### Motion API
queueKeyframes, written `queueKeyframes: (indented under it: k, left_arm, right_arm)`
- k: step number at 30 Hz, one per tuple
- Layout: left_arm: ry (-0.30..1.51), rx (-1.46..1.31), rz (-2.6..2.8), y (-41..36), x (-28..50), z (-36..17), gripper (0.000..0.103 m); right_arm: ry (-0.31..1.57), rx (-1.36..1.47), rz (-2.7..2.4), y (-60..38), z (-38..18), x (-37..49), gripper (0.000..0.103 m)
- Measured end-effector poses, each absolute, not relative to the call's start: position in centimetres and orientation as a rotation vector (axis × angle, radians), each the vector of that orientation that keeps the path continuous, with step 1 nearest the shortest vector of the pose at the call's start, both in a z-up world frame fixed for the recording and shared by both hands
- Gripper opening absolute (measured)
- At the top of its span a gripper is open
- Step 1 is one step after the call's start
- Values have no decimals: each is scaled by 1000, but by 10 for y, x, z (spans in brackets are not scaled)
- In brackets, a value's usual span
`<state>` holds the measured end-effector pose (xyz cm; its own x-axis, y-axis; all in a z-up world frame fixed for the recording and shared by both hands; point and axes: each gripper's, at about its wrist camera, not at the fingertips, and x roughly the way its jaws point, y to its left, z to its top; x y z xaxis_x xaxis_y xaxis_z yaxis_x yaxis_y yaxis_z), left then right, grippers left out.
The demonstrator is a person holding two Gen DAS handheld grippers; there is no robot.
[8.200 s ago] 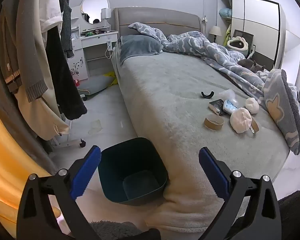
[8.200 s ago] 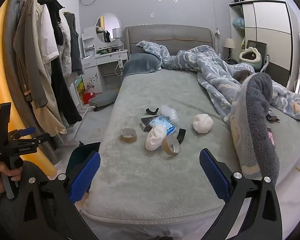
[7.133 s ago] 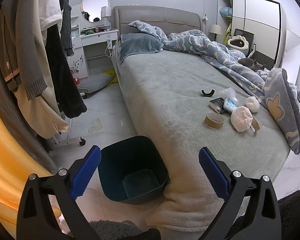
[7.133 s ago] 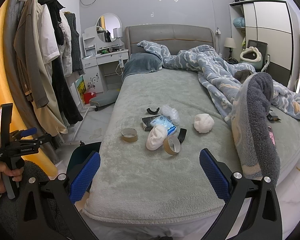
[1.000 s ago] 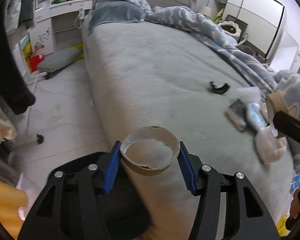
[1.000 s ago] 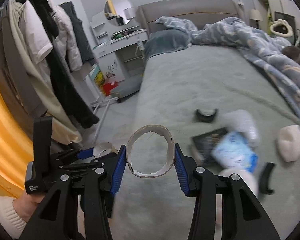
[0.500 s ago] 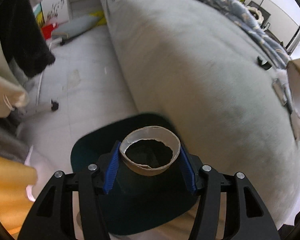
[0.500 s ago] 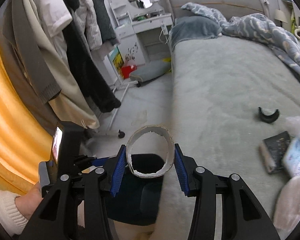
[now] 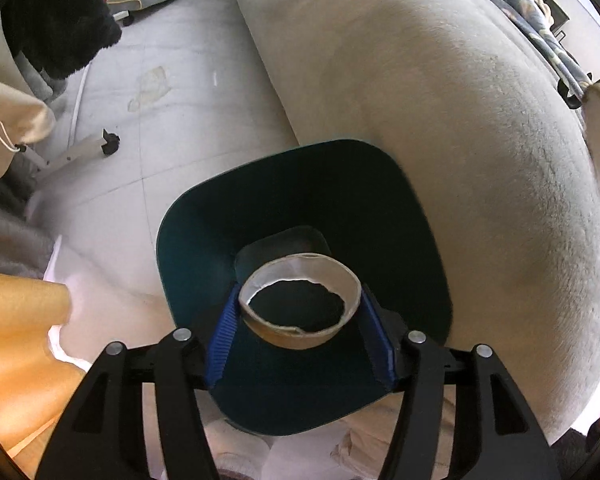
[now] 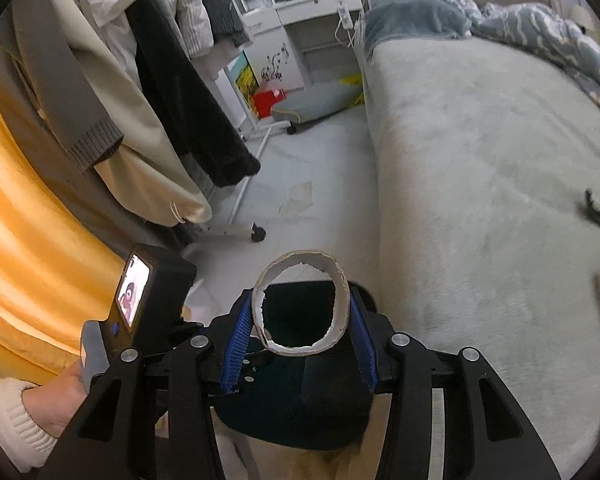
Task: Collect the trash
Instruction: 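Carry the tape roll core over the green bin and open the left tool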
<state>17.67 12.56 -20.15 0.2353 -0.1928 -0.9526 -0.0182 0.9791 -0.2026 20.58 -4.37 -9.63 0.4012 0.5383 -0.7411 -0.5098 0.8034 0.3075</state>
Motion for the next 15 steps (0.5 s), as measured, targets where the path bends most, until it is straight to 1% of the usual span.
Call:
queueKeyframes:
  k: [2,5,10,15]
  left_arm:
    - [1326,-199,-123,130,177,-200,74]
    - [1315,-203,-119,136,176,-197,79]
    - [1279,-221,-112,149,175,-189,79]
    - [1201,-247,-99,164,175,-172,79]
  right_arm:
    - [971,31,656,-38,-103,208,47]
    - [988,22,649,-32,-108,210,47]
    - [1013,2,633,-22,-119,215,47]
    - [1044,-25,619,-12,-131,218,48]
